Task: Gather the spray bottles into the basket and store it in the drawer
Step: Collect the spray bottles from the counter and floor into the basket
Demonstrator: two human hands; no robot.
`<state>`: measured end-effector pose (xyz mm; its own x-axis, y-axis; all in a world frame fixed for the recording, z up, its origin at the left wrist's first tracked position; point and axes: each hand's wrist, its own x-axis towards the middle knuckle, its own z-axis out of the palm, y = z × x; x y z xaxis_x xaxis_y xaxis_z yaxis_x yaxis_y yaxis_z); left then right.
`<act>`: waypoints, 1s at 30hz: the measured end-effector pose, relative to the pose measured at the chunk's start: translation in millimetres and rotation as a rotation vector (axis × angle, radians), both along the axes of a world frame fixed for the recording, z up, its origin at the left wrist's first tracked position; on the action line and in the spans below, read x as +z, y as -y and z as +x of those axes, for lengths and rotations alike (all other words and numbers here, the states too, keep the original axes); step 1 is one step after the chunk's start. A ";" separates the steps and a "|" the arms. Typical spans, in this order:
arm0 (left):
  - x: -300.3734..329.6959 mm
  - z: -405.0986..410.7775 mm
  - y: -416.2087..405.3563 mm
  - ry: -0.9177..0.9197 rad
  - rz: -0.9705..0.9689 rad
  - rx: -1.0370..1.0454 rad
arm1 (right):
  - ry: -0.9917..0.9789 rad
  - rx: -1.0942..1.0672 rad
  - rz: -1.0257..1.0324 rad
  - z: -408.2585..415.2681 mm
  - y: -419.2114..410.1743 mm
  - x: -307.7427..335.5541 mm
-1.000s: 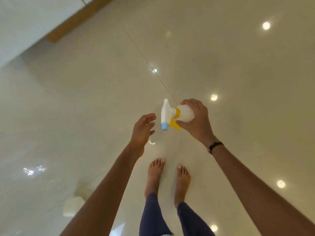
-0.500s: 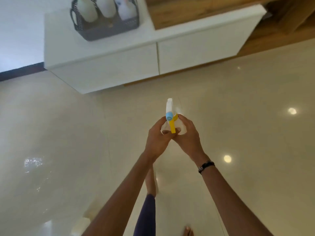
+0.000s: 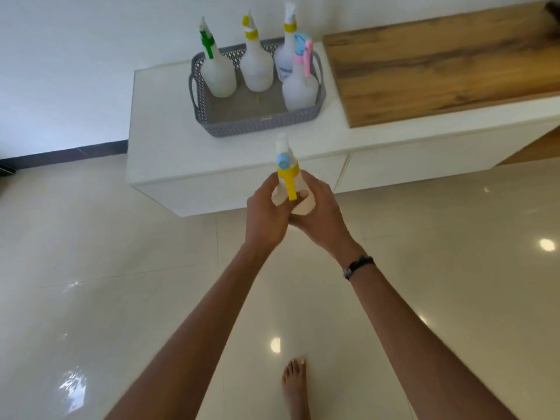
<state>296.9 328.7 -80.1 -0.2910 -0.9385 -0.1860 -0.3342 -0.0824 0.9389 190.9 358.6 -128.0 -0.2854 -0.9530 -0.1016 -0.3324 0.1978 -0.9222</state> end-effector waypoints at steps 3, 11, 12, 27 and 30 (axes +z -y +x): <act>12.5 -2.3 56.1 0.025 -0.033 0.039 | -0.020 0.036 -0.035 -1.7 58.7 15.2; 18.5 -27.6 195.1 0.043 -0.143 0.042 | -0.029 -0.008 -0.136 -19.6 196.4 24.6; 13.4 -32.4 212.5 0.036 -0.153 0.044 | -0.034 -0.031 -0.152 -23.1 213.3 19.1; -87.2 -77.6 327.9 0.096 0.004 0.096 | -0.127 -0.140 -0.102 -54.0 308.7 -64.4; -92.4 -75.4 328.4 0.105 -0.002 0.093 | -0.138 -0.161 -0.108 -52.0 309.3 -68.7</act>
